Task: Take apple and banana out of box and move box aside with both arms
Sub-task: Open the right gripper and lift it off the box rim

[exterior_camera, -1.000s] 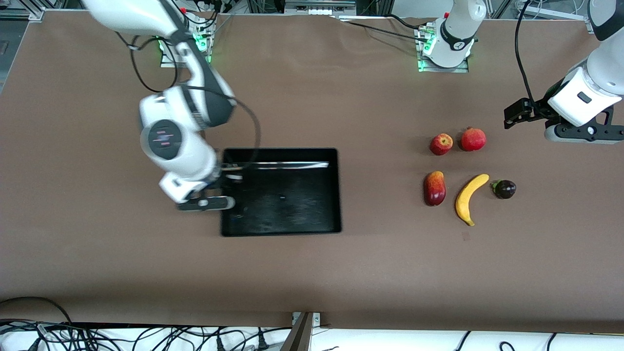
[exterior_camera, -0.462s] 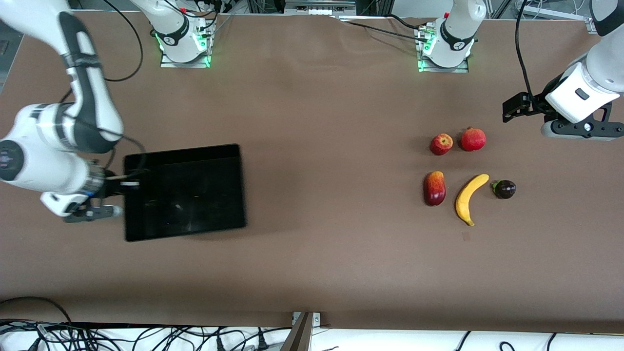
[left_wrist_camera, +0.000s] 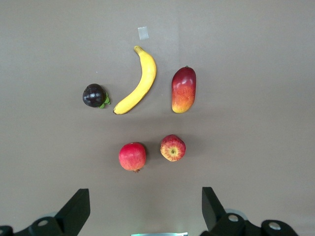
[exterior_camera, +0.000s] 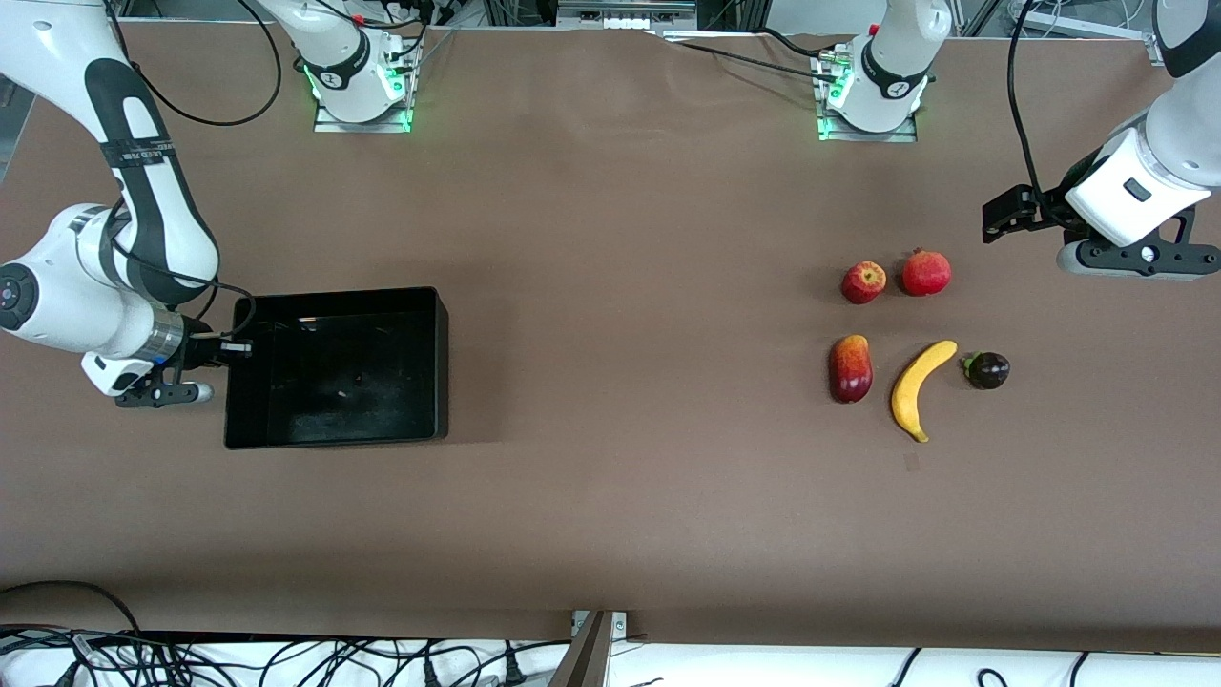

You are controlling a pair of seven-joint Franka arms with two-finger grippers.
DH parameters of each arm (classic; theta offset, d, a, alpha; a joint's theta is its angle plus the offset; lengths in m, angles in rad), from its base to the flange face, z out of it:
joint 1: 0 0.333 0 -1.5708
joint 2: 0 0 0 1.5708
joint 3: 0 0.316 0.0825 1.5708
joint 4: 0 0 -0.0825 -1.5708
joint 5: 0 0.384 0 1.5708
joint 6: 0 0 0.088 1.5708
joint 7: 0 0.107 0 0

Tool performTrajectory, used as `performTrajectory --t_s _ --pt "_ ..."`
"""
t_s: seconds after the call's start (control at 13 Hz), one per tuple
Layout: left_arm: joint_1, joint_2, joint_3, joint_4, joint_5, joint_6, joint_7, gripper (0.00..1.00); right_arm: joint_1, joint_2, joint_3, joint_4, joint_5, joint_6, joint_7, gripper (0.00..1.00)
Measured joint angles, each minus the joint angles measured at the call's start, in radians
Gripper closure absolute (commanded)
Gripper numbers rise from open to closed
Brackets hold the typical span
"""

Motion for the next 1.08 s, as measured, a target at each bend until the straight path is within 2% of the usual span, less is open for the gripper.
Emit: performTrajectory --t_s 0.46,0.54,0.62,0.69,1.08 --pt "-0.002 0.026 -0.002 0.034 0.000 -0.003 0.000 0.00 0.000 0.017 0.000 -0.008 0.004 0.050 0.010 1.00" --pt "-0.002 0.032 -0.002 0.042 0.000 -0.003 0.000 0.00 0.000 0.022 0.000 -0.010 0.004 0.054 0.010 0.95" --pt "-0.002 0.036 -0.002 0.046 0.000 -0.003 0.000 0.00 0.000 0.028 0.000 -0.011 0.004 0.056 0.010 0.62" --pt "-0.002 0.038 -0.002 0.048 0.000 -0.003 0.000 0.00 0.000 0.034 0.000 -0.011 0.004 0.057 0.010 0.02" --pt "-0.002 0.039 -0.002 0.052 0.000 -0.007 0.000 0.00 0.000 0.010 0.004 0.020 0.005 0.056 0.007 0.00"
